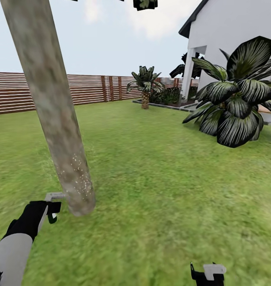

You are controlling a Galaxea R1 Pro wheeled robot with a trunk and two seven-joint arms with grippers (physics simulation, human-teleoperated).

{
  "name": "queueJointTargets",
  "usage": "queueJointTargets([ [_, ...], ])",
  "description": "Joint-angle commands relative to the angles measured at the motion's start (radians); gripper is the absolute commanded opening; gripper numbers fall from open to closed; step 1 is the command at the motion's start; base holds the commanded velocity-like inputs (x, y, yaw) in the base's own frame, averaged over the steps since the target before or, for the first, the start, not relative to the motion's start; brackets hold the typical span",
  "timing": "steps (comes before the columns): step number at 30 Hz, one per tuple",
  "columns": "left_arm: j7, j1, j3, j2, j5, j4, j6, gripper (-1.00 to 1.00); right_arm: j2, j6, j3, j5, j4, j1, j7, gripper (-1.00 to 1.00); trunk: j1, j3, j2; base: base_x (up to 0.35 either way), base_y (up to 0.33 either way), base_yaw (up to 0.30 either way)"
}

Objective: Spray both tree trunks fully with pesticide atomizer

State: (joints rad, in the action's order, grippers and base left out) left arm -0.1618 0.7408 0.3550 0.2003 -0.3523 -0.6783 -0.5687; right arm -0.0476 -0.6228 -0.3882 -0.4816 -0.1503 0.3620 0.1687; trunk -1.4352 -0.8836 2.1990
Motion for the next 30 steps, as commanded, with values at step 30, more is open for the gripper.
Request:
queueJointTargets([
  [30,0.0,-0.103,-0.076,0.013,0.005,-0.01,0.018,-1.0,0.0,-0.002,0.0,0.001,-0.001,0.0,0.001,1.0,0.0,0.0,0.0,0.024,0.009,-0.063],
])
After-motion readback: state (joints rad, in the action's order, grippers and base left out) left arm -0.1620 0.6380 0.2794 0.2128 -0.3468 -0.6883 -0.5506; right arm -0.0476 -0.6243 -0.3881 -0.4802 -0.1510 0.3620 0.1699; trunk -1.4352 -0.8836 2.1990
